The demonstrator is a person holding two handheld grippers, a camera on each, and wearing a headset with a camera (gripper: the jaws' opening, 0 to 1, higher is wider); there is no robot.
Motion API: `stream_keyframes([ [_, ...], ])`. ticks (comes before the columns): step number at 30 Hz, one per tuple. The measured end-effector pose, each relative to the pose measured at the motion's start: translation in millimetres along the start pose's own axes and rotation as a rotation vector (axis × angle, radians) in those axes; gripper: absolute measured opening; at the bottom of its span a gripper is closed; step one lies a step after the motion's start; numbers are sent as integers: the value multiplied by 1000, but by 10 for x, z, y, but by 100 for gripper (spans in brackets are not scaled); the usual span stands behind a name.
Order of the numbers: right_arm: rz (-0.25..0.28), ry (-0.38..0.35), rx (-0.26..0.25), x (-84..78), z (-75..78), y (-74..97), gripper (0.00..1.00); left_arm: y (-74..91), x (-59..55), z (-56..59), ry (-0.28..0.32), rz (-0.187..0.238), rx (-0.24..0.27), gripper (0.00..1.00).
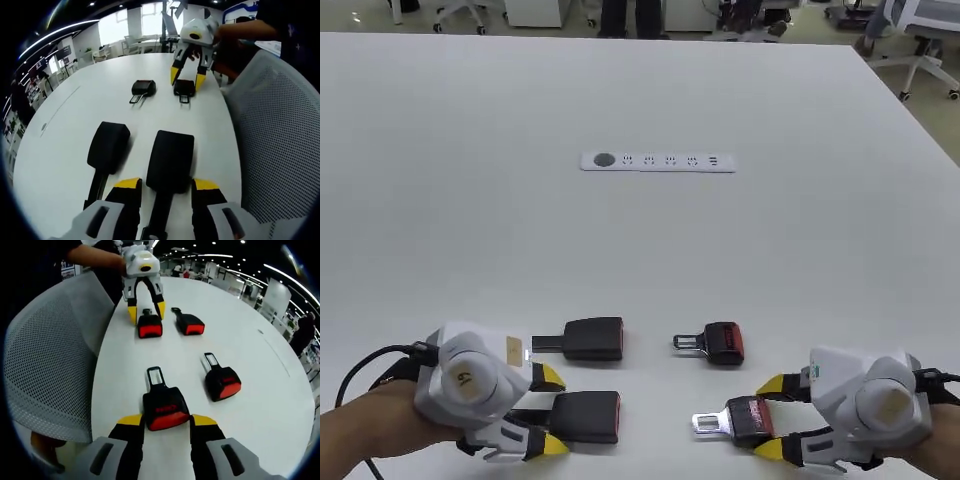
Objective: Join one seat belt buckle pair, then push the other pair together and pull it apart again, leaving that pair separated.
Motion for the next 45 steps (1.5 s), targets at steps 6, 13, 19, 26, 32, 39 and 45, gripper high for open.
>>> stream_keyframes([
  [6, 2, -4, -3, -9, 5, -3, 33, -15, -6, -7, -5, 1, -3, 36],
  [13, 11, 2, 8, 9, 12, -5, 38, -24, 2, -15, -11, 6, -15, 34],
  [19, 7, 11, 22, -10, 30, -29, 34, -22, -7, -16, -2, 14, -20, 33],
  [26, 9, 11, 16, 2, 30, -29, 33, -25, -9, -24, -11, 18, -32, 33],
  [32, 12, 7, 13, 20, 19, -29, 32, -28, -9, -37, -23, 14, -46, 33],
  [39, 11, 8, 15, 21, 19, -29, 32, -26, 9, -33, -17, 10, -45, 33],
  [45, 8, 5, 10, 2, 30, -32, 32, -25, 19, -28, -15, 7, -44, 33],
])
Point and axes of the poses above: the centre of the closed fingertips' face, and the gripper's own axes: y roughly backward along the fingers, z roughly to its right, x roughly out of its top, the point moved 10 cm from there along y, roughly backward along the fingers, and after that the axes turned 10 degrees about z, right-handed, at the moved point
